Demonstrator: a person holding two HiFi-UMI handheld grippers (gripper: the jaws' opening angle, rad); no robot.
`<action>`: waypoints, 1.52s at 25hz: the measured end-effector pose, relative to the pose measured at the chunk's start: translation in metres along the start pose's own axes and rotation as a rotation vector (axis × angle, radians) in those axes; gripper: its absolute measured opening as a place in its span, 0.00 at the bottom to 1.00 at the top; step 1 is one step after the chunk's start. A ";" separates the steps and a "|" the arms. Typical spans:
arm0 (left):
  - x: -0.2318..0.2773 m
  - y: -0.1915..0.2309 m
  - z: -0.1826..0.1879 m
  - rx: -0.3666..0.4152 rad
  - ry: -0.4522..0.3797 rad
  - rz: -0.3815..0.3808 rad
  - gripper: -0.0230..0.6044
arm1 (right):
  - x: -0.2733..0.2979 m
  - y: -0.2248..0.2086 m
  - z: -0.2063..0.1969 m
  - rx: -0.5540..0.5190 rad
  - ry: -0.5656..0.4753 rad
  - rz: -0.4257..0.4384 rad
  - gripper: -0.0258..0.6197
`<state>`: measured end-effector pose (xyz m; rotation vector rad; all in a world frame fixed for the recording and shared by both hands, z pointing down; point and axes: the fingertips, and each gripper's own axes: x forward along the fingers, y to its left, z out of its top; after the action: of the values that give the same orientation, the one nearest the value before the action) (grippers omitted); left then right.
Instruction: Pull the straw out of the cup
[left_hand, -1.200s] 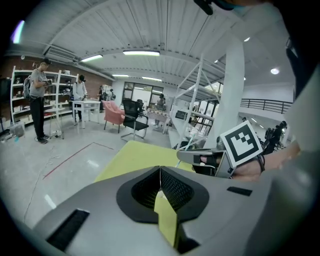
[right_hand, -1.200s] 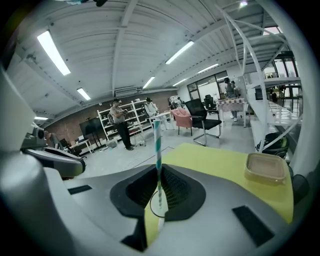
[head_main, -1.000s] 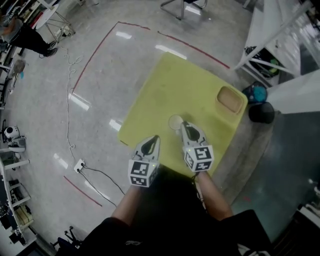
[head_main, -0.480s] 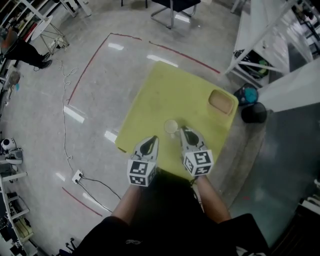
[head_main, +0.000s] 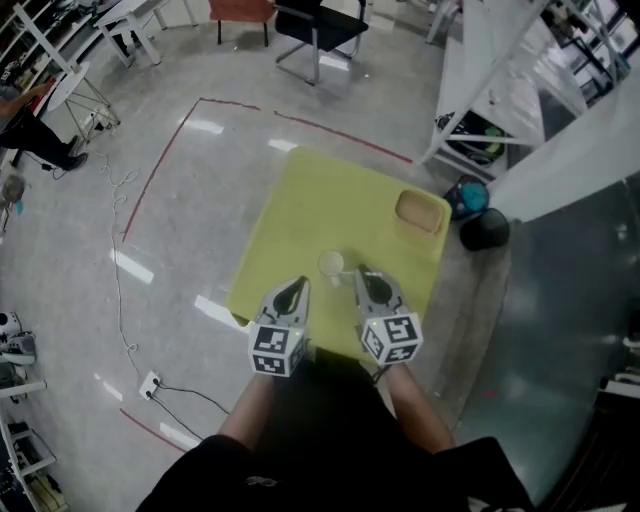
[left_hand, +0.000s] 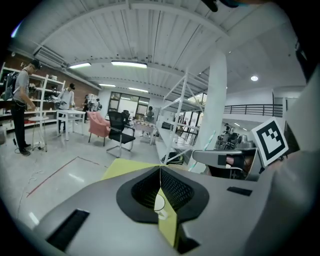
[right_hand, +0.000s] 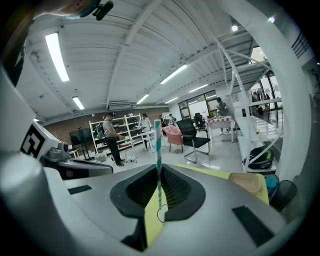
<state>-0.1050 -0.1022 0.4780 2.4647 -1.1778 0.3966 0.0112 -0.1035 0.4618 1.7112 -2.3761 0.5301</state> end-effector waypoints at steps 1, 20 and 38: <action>-0.001 -0.001 0.003 0.004 -0.008 -0.007 0.11 | -0.004 0.001 0.004 -0.003 -0.009 -0.006 0.10; -0.031 -0.027 0.037 0.052 -0.088 -0.060 0.11 | -0.060 0.014 0.039 -0.033 -0.122 -0.065 0.09; -0.021 -0.032 0.044 0.048 -0.102 -0.010 0.11 | -0.053 0.010 0.048 -0.069 -0.110 0.011 0.09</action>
<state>-0.0891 -0.0894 0.4235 2.5577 -1.2090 0.3024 0.0228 -0.0722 0.3974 1.7414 -2.4491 0.3600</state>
